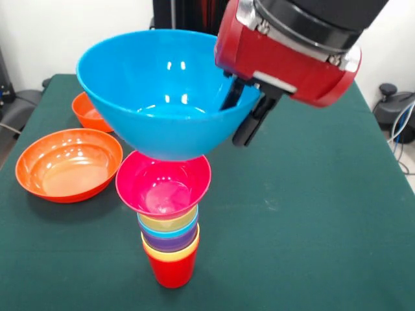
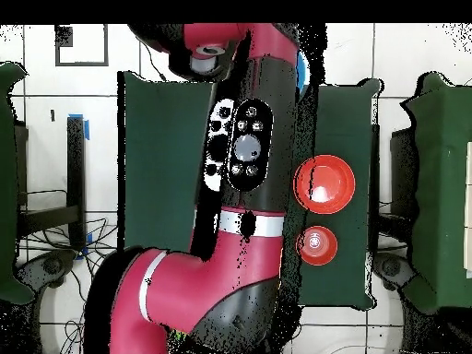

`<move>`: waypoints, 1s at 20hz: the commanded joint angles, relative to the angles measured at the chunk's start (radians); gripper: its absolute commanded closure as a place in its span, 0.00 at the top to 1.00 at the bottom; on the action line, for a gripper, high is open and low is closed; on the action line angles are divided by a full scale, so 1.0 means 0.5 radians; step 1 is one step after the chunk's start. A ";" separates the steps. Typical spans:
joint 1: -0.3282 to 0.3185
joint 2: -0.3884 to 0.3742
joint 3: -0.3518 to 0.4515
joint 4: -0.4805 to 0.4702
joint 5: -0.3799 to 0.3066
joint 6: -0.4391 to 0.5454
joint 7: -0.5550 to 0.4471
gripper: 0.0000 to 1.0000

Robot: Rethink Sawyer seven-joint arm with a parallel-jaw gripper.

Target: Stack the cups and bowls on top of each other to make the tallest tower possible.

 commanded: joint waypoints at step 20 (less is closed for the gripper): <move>-0.071 0.027 0.057 0.020 0.028 -0.122 -0.857 0.00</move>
